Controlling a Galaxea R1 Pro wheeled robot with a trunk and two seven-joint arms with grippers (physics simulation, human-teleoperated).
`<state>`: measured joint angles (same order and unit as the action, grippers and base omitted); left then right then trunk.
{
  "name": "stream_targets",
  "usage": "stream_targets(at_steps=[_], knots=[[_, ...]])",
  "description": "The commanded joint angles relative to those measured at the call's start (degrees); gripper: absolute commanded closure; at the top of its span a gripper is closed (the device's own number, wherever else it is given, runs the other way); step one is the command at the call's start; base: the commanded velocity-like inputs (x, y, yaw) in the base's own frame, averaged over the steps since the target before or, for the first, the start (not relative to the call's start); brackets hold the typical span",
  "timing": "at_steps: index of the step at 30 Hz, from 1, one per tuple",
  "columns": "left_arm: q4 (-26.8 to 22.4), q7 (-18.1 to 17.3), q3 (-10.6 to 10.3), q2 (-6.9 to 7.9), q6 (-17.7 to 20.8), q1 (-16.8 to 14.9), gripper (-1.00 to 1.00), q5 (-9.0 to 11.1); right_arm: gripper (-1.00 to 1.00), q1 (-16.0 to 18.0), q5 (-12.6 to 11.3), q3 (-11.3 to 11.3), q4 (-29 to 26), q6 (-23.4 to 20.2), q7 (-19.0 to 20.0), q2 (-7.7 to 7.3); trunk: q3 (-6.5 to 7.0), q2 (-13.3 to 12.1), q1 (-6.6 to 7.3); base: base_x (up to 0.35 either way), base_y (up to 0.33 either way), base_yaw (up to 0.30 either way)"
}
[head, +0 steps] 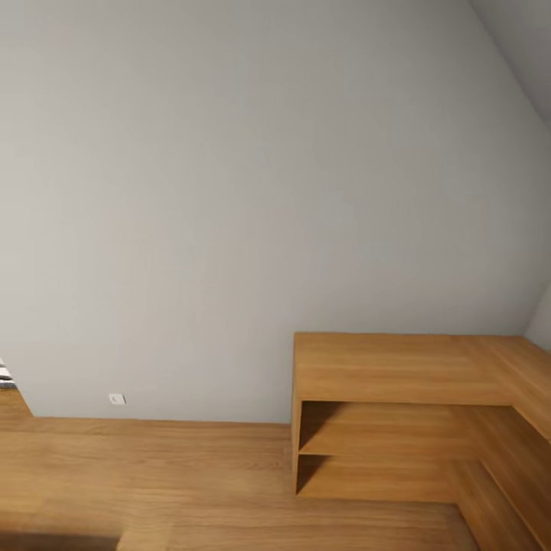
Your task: In the bedroom, organize the workspace by keeping the computer under the desk, ensuring the monitor is on the desk, placing the keyboard on the desk next to the monitor, placing the mouse on the desk next to the keyboard, moving the folder from the swivel chair onto the desk next to the mouse, stacking the notebook on top of the folder with the pen on top of the notebook, and positioning the swivel chair next to the desk.
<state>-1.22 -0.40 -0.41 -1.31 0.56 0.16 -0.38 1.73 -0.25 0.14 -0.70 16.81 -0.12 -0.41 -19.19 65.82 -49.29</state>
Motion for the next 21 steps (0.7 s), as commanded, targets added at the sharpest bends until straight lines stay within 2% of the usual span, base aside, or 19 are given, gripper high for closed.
stream_targets(at_steps=[1,6,9,12,14,21], knots=[[-0.12,-0.01,-0.01,0.0,0.06,0.02,-1.0,0.0,-1.0,0.03,0.01,0.03,0.06,0.27,-0.05,-0.02,0.14,-0.38,0.23,0.0,0.0,0.224],[-0.7,0.11,0.04,0.0,0.01,0.02,-1.0,0.18,-1.0,0.03,-0.01,0.04,-0.01,0.64,-0.18,-0.05,1.1,-2.39,1.32,0.0,0.0,0.238],[-2.82,0.11,0.05,0.0,-0.01,0.02,-1.0,0.24,-1.0,0.03,-0.05,-0.02,-0.06,1.99,-0.21,-0.08,1.72,-3.59,1.98,0.0,0.0,0.248],[-5.59,0.12,0.05,-0.02,-0.02,0.02,-1.0,0.27,-1.0,0.03,-0.1,-0.04,-0.06,5.47,-0.22,-0.07,2.37,-4.79,2.64,0.0,0.0,0.245],[-7.88,0.13,0.06,-0.05,-0.03,0.02,-1.0,0.29,-1.0,0.03,-0.3,-0.16,-0.03,9.49,-0.14,-0.05,2.82,-5.6,3.08,0.0,0.0,0.227],[-11.35,0.07,0.06,-0.18,-0.1,0.02,-1.0,0.36,-1.0,0.03,-0.76,-0.44,-0.07,17.2,-0.08,0.09,4.44,-8.4,4.62,0.0,0.0,0.216]])
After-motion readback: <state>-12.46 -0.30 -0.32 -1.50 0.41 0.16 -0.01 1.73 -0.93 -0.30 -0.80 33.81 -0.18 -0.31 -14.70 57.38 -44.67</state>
